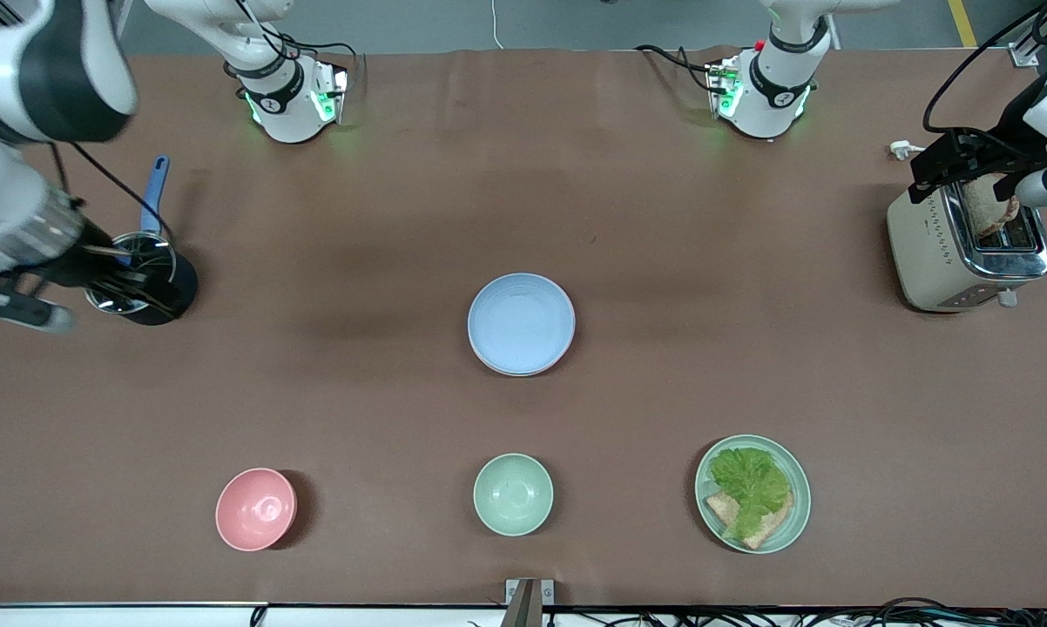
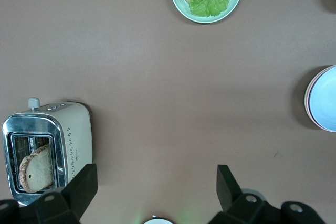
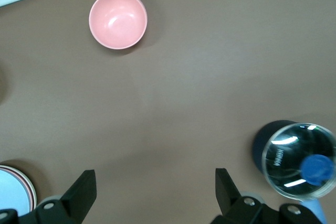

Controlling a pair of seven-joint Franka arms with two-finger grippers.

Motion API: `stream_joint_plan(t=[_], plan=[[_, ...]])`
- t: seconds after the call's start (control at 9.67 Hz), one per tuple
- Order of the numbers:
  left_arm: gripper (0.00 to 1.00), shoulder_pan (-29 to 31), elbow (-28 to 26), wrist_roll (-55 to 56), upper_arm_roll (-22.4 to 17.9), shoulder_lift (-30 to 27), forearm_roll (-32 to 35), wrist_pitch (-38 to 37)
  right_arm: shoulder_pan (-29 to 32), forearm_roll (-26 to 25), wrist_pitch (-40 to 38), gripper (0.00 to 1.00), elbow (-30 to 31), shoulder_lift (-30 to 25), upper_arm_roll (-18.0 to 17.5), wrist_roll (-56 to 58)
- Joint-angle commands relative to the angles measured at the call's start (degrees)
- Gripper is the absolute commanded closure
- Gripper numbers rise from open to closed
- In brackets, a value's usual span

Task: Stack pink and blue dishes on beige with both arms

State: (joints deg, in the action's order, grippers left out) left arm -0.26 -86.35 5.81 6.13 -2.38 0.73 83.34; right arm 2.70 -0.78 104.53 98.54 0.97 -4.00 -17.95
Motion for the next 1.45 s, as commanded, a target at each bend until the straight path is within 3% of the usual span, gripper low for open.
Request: stream_joint_plan(t=[0.0, 0.21, 1.34], plan=[[0.0, 0.1, -1.6, -1.0, -0.2, -0.3, -0.7, -0.5, -0.1, -0.9, -8.5, 0.0, -5.9, -1.4, 3.9, 6.7], [0.0, 0.0, -1.5, -1.0, -0.2, 0.2, -0.2, -0.5, 0.2, -0.2, -19.8, 0.0, -13.9, -0.9, 5.1, 8.8], [0.0, -0.1, 0.3, -0.6, -0.1, 1.4, 0.2, -0.5, 0.0, -0.2, -18.4, 0.0, -13.6, -0.9, 5.7, 11.9]])
